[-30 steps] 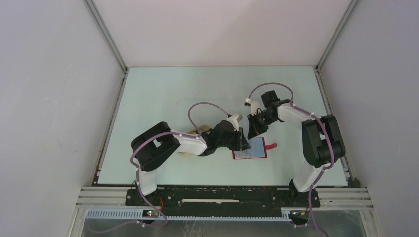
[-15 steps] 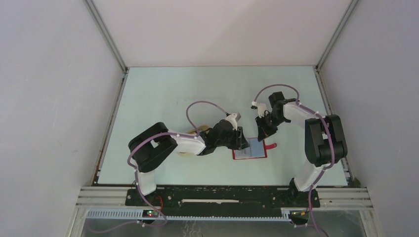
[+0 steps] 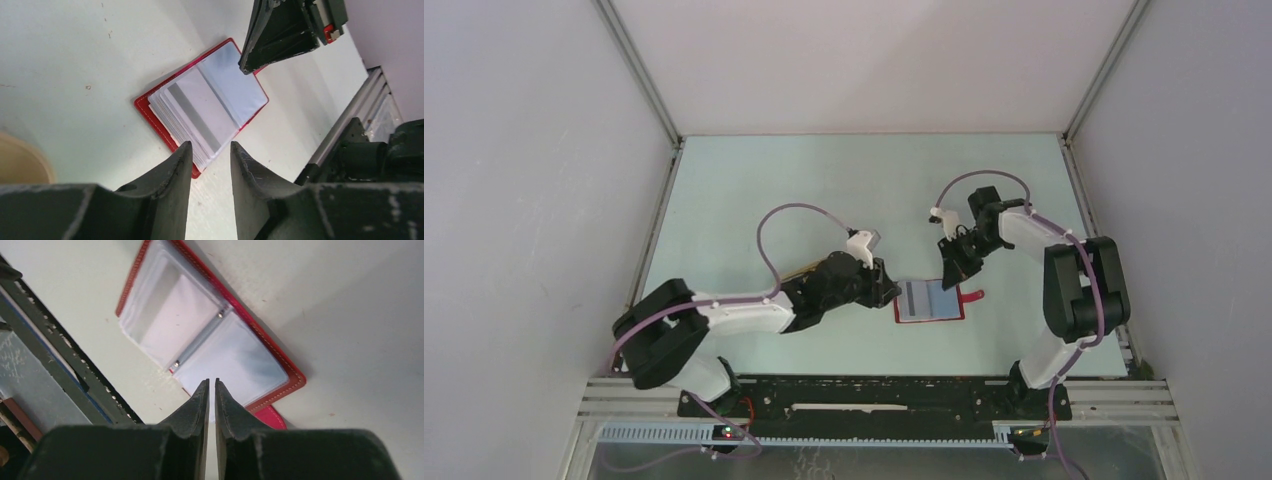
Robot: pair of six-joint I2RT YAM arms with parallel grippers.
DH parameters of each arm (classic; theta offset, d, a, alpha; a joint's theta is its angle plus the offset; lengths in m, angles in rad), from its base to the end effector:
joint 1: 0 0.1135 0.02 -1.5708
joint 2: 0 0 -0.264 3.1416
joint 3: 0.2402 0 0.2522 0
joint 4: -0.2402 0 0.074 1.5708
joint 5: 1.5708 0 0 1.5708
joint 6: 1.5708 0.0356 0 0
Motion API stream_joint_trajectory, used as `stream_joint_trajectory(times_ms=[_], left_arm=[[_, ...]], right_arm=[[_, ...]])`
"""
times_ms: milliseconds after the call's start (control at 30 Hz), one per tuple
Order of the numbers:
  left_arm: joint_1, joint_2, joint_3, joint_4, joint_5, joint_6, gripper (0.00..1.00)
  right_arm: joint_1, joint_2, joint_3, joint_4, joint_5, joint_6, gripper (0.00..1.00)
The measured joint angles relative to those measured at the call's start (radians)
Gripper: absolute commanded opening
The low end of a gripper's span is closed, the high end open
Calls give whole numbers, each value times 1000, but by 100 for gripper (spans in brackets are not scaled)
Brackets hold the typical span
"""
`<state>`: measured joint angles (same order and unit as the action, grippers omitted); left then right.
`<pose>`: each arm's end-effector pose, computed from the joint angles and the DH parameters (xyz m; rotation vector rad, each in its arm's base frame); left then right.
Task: Put the credit cards into the card holder
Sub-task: Open the card holder at the center of the board.
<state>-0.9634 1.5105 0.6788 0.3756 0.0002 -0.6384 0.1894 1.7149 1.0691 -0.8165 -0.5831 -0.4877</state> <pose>0.1780 -0.2561 0.1881 0.3527 2.1506 -0.9754 0.2918 0.0759 0.1721 -0.9858 2.6607 0.8191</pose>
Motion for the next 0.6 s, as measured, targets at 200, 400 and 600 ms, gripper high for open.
stream_joint_trajectory(times_ms=[200,400,600], left_arm=[[0,-184,-110,43,-13,46,38],[-1,-376,-222,85,-56,95,41],[-1,-544,-299,103,-113,144,50]], right_arm=[[0,-80,0,-21,-86,-43,18],[0,-283,-2,-11,-177,-82,25],[37,-498,-69,53,-229,-206,34]])
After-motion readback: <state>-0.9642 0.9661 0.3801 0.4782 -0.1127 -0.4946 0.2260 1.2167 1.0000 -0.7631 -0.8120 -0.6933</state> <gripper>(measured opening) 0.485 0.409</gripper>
